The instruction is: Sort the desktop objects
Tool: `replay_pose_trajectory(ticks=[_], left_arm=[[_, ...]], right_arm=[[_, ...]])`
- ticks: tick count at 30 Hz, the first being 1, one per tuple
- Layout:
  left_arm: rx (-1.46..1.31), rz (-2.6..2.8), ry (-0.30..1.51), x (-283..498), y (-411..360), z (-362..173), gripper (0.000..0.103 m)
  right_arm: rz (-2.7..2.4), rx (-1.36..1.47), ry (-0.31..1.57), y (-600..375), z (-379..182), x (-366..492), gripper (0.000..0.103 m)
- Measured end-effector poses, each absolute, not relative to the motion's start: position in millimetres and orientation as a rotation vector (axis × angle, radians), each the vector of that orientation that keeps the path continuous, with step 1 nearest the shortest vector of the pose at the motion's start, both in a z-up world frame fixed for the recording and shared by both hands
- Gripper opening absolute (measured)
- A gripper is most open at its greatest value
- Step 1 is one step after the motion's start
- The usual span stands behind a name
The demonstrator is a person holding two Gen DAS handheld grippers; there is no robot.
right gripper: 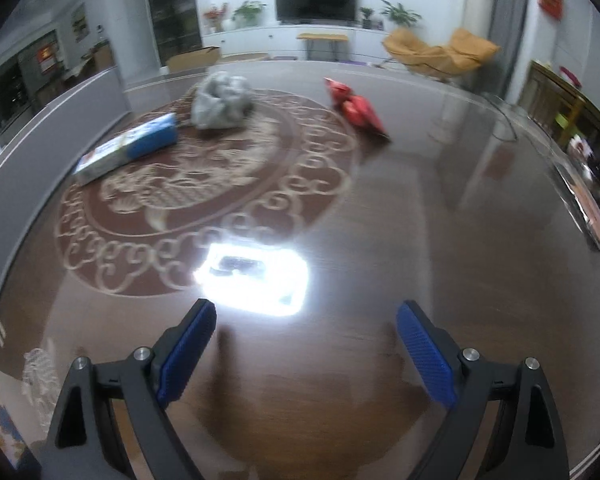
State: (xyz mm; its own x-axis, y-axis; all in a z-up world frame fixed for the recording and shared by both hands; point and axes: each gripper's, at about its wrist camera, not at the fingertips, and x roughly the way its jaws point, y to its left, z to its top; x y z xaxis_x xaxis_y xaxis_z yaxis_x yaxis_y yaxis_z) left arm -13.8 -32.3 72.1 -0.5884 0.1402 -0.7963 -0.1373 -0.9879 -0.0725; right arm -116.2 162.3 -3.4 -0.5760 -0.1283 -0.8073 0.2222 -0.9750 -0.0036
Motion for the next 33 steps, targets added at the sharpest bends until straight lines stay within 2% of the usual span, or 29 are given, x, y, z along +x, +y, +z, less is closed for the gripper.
replay_pose_trajectory(ticks=[3,7,12,14,17,33], left_arm=[[-1.373,2.643,0.027,-33.8,-14.4,44.1,0.094],[-1.408,2.626,0.053,-66.6,0.3,18.7,0.094],[-1.462,2.578,0.056,-108.3,11.7,-5.9,0.094],[-1.428,2.602,0.134,-111.3,19.0,-10.2,0.103],[-1.358,2.623,0.149,-107.5,21.5,-13.3,0.103],[-1.348,2.623,0.144,-105.3,17.5,-12.9,0.103]], right_arm=[[-2.640,1.351,0.150,174.3,-7.3,-118.8,0.092],[-2.656,1.349,0.132,182.2,-11.7,-119.1,0.102],[-2.653,1.358,0.146,180.3,-14.1,-120.4,0.103],[-2.652,1.359,0.147,180.2,-14.1,-120.3,0.103],[-2.652,1.359,0.146,180.7,-14.7,-120.7,0.103],[-2.653,1.359,0.146,180.2,-13.8,-120.2,0.103]])
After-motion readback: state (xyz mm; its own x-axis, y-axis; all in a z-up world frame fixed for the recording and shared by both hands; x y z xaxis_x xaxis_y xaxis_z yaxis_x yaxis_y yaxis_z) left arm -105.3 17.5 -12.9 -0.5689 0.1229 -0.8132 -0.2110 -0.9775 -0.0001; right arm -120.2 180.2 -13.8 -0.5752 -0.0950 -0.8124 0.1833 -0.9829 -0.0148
